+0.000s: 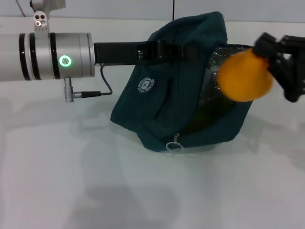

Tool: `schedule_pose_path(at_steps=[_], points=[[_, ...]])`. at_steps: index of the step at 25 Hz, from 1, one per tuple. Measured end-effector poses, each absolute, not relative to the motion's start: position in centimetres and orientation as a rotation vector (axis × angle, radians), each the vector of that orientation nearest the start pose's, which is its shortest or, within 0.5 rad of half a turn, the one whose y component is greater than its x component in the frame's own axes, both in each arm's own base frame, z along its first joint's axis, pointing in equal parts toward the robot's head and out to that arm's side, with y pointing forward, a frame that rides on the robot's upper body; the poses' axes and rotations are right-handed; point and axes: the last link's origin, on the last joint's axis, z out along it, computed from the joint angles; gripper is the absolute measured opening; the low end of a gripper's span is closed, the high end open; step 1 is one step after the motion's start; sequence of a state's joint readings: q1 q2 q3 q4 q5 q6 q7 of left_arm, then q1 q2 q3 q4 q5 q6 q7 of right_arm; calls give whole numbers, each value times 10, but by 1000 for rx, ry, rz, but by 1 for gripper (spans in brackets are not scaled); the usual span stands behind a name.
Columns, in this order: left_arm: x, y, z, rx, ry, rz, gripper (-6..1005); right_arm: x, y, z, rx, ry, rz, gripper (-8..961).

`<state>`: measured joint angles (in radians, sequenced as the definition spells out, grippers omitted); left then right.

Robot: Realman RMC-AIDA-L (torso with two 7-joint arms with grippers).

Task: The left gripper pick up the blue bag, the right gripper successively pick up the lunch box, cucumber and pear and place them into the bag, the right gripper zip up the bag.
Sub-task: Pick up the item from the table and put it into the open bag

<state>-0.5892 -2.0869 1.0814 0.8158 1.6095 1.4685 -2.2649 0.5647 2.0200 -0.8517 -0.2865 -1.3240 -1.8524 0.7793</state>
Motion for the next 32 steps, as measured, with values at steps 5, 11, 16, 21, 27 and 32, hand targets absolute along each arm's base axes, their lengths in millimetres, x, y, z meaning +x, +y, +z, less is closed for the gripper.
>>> schedule_pose_path(at_steps=[5, 11, 16, 21, 27, 32], points=[[-163, 359, -8, -2645, -1508, -1041, 143, 201, 323, 10, -2411, -58, 1410, 127], [-164, 360, -8, -2640, -1502, -1042, 143, 200, 327, -14, -2531, -33, 1281, 138], [-164, 361, -7, -2638, -1498, -1043, 144, 208, 328, -27, -2561, 49, 1204, 147], [-164, 361, -7, -2639, -1496, -1040, 144, 214, 324, -37, -2600, 84, 1151, 156], [-165, 360, -7, -2644, -1478, -1034, 144, 218, 324, -46, -2660, 188, 1094, 166], [-167, 359, -8, -2641, -1481, -1033, 145, 220, 327, -49, -2687, 311, 1075, 175]])
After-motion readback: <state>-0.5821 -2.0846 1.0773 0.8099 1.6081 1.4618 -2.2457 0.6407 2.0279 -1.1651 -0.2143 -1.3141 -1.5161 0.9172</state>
